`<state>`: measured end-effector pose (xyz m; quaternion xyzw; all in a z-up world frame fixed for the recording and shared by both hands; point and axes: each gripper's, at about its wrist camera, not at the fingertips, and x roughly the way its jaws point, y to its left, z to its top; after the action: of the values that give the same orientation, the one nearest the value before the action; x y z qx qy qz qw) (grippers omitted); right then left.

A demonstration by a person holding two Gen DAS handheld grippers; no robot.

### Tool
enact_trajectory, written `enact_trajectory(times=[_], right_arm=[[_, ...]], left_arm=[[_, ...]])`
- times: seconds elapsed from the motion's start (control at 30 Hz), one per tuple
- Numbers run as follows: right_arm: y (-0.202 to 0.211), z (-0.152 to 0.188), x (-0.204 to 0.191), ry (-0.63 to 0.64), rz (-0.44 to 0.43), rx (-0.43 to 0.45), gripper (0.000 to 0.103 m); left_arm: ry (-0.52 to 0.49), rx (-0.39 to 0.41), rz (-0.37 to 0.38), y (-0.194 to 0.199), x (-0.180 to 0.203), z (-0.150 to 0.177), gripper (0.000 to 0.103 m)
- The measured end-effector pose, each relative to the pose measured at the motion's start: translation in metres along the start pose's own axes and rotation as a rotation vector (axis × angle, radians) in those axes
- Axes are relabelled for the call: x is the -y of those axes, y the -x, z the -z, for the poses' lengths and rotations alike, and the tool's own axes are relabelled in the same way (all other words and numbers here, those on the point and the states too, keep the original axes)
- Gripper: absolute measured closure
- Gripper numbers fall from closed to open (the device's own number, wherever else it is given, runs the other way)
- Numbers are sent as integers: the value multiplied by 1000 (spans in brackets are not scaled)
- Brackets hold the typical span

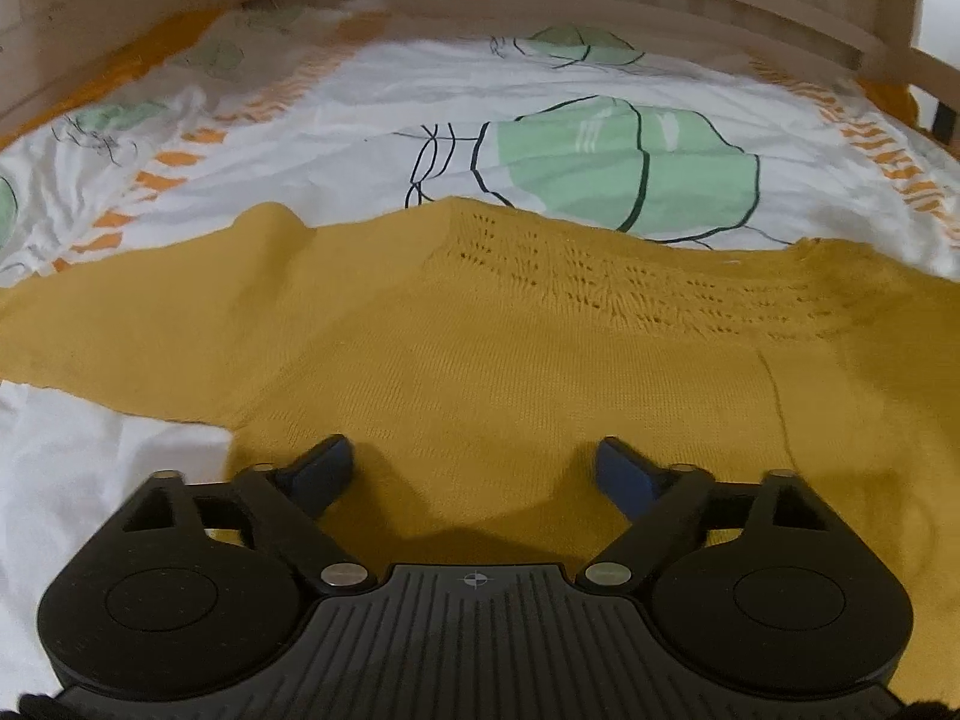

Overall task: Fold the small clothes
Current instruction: 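Grasp the yellow sweater's sleeve cuff with the right tool and lift, then lay the held sleeve across the sweater body and open the right tool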

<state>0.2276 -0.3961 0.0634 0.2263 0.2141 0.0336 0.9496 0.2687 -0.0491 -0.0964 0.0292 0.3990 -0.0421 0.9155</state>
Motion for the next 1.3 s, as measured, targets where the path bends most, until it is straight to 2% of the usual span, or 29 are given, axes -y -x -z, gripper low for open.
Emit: enact_trajectory(times=[0.17,0.33,0.4,0.47,0.53,0.57,0.63,0.8,0.97,1.1,1.17,1.23,1.3], right_arm=[[-36,60,-71,88,-114,-119,89],[-75,127,-110,202,-129,-242,88],[-83,154,-125,263,-125,-294,81],[-80,176,-137,324,-131,-329,81],[-74,182,-142,343,-155,-359,79],[-69,183,-141,346,-163,-376,63],[-55,180,-136,347,-177,-375,46],[-23,151,-106,298,-165,-323,45],[-9,139,-63,233,-98,-280,35],[-4,142,-32,237,-1,-255,28],[-3,147,-21,239,44,-244,25],[-3,156,-11,261,104,-234,22],[-5,165,-5,275,137,-242,17]], left_arm=[[92,-3,49,25,-40,-2,21],[133,19,52,47,-78,-5,21],[138,23,56,53,-88,-7,21],[145,20,61,56,-95,-8,21],[158,7,75,56,-100,-9,21],[162,1,85,56,-100,-10,21],[163,-14,102,55,-100,-11,21],[140,-34,156,49,-84,-16,21],[115,-75,205,32,-59,-19,21],[82,-106,202,20,-43,-14,24],[86,-123,215,15,-39,-12,33],[93,-140,225,10,-36,-12,36],[90,-148,226,5,-31,-12,37]])
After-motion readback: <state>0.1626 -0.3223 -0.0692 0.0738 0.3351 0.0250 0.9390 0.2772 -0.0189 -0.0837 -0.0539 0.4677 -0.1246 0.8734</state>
